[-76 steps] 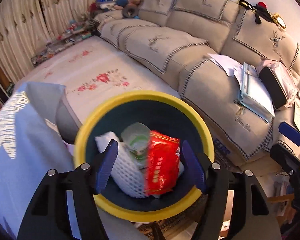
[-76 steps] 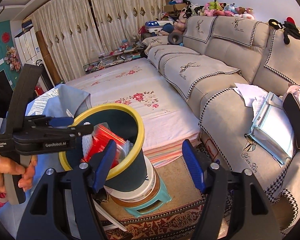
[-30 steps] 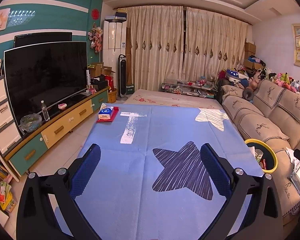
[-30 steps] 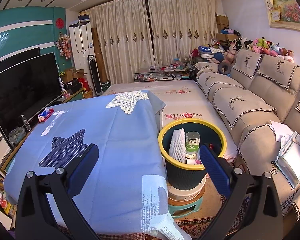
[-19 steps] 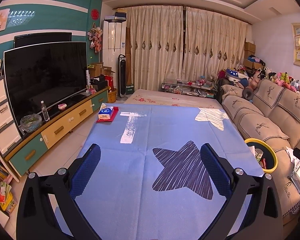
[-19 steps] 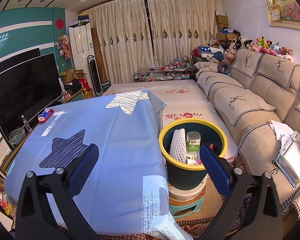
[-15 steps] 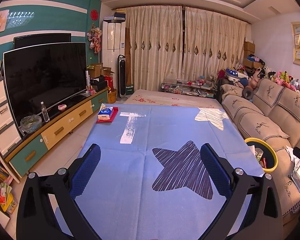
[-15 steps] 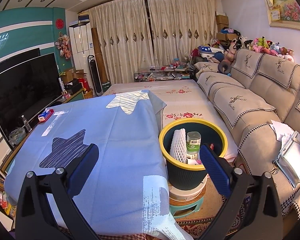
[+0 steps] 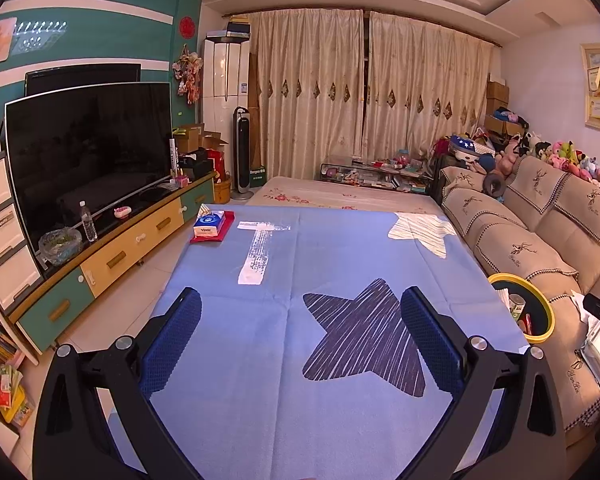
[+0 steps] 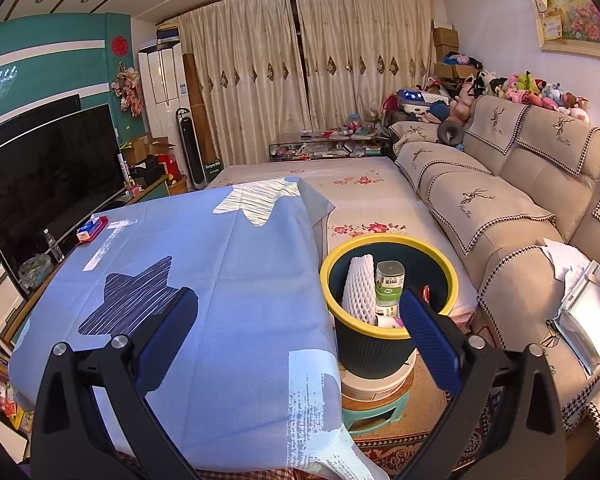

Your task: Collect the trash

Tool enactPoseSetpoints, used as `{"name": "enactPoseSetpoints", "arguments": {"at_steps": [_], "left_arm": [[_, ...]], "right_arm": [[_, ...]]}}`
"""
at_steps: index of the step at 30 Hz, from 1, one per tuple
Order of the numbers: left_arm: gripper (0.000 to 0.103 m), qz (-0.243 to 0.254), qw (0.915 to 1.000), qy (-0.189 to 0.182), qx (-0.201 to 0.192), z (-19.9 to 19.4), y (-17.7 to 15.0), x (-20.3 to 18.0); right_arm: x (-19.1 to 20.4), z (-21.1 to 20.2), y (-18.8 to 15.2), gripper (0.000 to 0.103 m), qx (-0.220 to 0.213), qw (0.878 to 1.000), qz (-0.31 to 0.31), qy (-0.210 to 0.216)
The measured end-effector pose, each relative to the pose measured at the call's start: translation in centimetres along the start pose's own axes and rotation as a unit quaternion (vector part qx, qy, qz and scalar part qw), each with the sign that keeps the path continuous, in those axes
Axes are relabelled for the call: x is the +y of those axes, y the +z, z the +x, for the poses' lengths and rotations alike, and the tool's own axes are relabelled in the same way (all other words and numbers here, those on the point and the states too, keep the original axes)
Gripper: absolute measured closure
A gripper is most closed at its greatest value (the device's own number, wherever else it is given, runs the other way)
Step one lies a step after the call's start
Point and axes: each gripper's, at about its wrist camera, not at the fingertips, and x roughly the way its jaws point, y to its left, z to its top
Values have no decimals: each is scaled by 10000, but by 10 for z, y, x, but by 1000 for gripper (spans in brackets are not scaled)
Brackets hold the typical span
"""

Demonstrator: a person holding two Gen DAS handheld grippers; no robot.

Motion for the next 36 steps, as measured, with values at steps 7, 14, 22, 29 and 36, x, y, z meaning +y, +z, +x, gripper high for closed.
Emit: {"name": "enactPoseSetpoints", "arguments": {"at_steps": [7,14,22,29,36], "left_arm": [[5,-19,10000,-25,16,1,-1,-1],[5,-15,10000,-25,35,2,-2,-1],[5,-11,10000,-24,46,3,-2,-2],[5,-10,10000,-38,83,5,-3,-3],[5,-13,10000,-37,88,6,-3,-4]], "right_arm": [[2,3,-1,7,24,10000,13,12],[3,5,-3,7,48,10000,22,22],[3,6,-4,7,51,10000,27,29],[3,5,-4,7,65,10000,31,40],[3,5,-5,7,80,9999,45,40]]}}
